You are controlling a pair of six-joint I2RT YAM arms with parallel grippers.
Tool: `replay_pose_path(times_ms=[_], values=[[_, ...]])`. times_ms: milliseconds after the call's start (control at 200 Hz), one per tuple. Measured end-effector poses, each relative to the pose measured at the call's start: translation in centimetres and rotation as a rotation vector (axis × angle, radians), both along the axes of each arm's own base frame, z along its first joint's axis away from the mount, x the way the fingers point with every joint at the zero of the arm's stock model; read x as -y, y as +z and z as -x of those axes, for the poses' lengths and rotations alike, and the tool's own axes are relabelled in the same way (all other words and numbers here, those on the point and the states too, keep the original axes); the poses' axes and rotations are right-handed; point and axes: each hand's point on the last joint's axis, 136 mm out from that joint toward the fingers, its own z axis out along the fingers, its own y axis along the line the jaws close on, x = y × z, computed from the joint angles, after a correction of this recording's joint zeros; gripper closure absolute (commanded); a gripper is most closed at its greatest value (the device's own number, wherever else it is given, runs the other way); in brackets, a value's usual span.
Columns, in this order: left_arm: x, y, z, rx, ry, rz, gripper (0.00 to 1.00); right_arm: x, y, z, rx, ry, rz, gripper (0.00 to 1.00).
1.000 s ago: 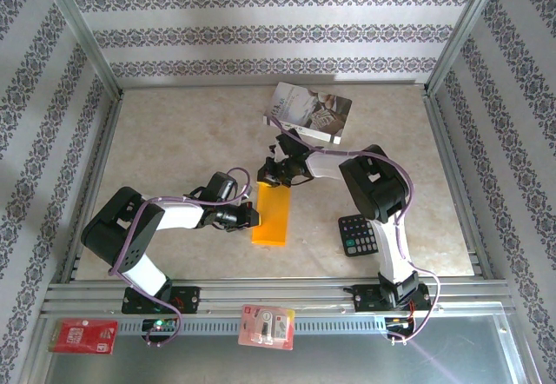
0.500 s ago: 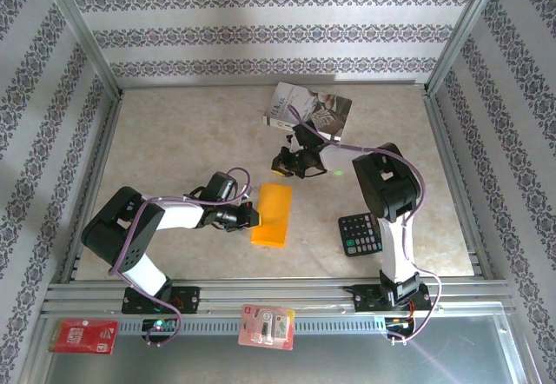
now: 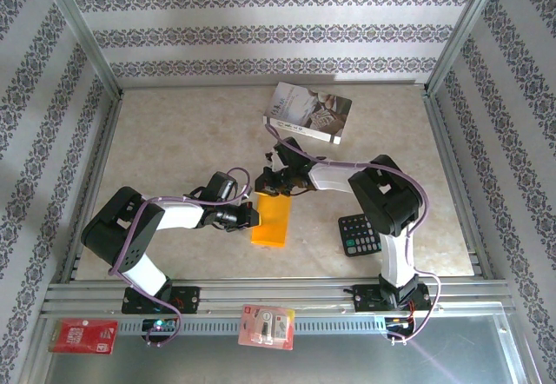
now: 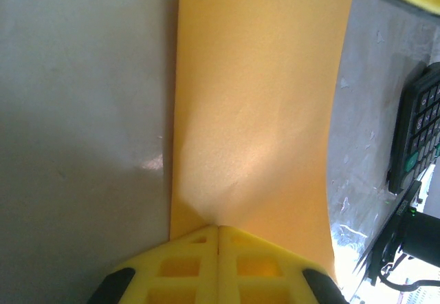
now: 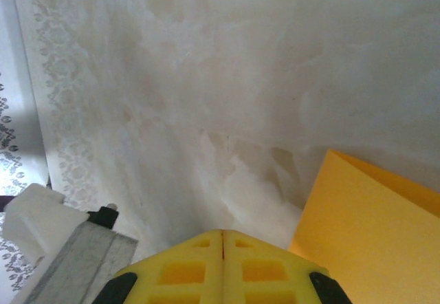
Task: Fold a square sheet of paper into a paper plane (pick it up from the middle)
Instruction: First fold in half a square sheet of paper at the center of the table.
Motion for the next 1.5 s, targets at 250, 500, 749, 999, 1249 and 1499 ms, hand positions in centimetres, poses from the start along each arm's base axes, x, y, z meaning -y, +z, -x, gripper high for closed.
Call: replay_pose_path(times_ms=[250,500,749,999,1249,1499], values=[[0.0,0.1,0.0,-0.005,0.0,-0.005,0.99,0.5,-2.2,0.1,-0.038,-0.008,0.023,1.0],[-0.1,0.8,-0.2,-0.007,0.011,-0.026,0.71,0.6,-2.3,0.1,-0.03,-0.003,0.015,1.0],[-0.4,4.4,-1.7,0.07,0.054,0.002,0.8,0.6,-2.3,0.2,-0.018,0.016,0.003,1.0],[0.2,4.8,-4.2,0.066,0.108,0.035,1.0,0.6,-2.3,0.1,-0.015,0.019,-0.009,1.0],[0.5,2.1,-4.9,0.007,0.122,0.014,1.0,0.6,-2.3,0.1,-0.015,0.02,-0.01,1.0],[0.5,0.5,-4.8,-0.027,0.12,-0.004,1.0,0.6,-2.3,0.1,-0.015,0.019,-0.01,1.0]])
